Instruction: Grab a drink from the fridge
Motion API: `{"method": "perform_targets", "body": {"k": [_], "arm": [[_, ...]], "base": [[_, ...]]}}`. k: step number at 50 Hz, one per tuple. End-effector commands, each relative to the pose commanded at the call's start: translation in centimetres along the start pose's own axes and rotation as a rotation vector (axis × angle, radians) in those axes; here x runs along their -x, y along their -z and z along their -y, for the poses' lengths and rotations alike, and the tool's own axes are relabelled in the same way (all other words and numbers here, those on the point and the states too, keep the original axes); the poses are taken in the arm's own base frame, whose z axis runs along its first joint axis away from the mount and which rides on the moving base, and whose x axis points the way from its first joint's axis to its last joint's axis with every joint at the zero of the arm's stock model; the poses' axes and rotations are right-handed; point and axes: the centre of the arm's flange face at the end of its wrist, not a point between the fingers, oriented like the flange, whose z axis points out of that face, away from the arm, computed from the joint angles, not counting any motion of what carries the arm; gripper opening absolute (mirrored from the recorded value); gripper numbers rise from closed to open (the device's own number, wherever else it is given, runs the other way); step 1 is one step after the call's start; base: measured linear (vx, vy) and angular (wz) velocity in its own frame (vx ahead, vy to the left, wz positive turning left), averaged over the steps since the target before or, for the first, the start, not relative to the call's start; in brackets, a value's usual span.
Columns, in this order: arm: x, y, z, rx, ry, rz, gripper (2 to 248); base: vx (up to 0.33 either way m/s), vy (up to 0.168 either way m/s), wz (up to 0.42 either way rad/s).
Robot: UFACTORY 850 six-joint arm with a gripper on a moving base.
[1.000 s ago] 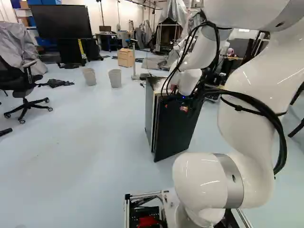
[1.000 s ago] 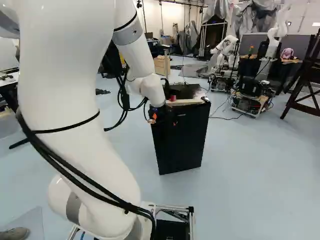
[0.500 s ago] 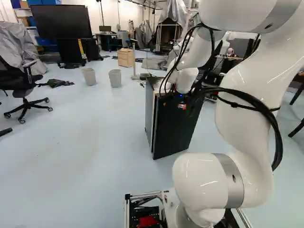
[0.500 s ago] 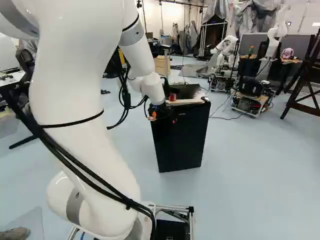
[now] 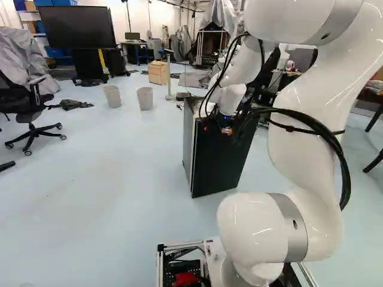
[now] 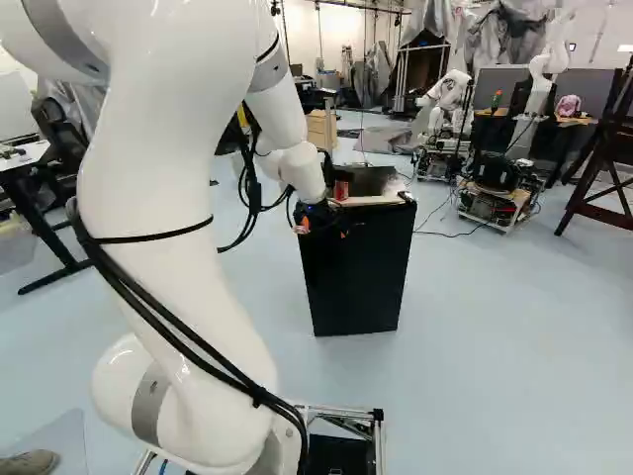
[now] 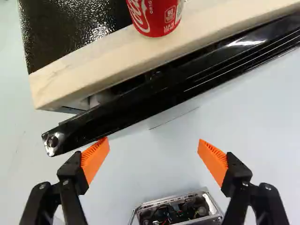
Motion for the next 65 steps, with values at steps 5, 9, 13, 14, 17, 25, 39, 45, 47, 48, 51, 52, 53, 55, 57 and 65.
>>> {"method": "perform_targets", "body": {"k": [5,9,13,14,17,25,39,45,47,48,51,52,53,55,57,65], "arm": [[-0.4,-0.2,0.2,-0.002,0.003,-0.002,247],[-0.7,-0.4,0.4,-0.003,0.005,-0.004,247],[-1.0,-0.6,0.6,-0.004,0.007,-0.006,247],[-1.1,-0.7,0.6,-0.005,0.007,-0.007,247],[-1.3,-0.8,0.7,-0.006,0.008,-0.008,247],[-1.9,-1.2,1.0,-0.008,0.011,-0.012,247],[-2.7,-1.7,1.4,-0.011,0.016,-0.018,247],[-2.8,-1.7,1.4,-0.012,0.016,-0.018,247],[-2.7,-1.7,1.4,-0.011,0.016,-0.018,247],[-2.6,-1.6,1.4,-0.011,0.016,-0.017,247],[-2.4,-1.5,1.4,-0.011,0.016,-0.015,247],[-2.2,-1.4,1.4,-0.011,0.017,-0.014,247],[-2.1,-1.3,1.4,-0.011,0.017,-0.013,247],[-1.8,-1.2,1.3,-0.011,0.017,-0.011,247],[-1.5,-1.0,1.3,-0.011,0.018,-0.009,247],[-0.2,-0.3,1.2,-0.010,0.020,-0.001,247]], "base": [[0.000,0.000,0.000],[0.000,0.000,0.000],[0.000,0.000,0.000],[0.000,0.000,0.000],[0.000,0.000,0.000],[0.000,0.000,0.000],[0.000,0.000,0.000],[0.000,0.000,0.000],[0.000,0.000,0.000],[0.000,0.000,0.000],[0.000,0.000,0.000],[0.000,0.000,0.000],[0.000,0.000,0.000],[0.000,0.000,0.000],[0.000,0.000,0.000],[0.000,0.000,0.000]]}}
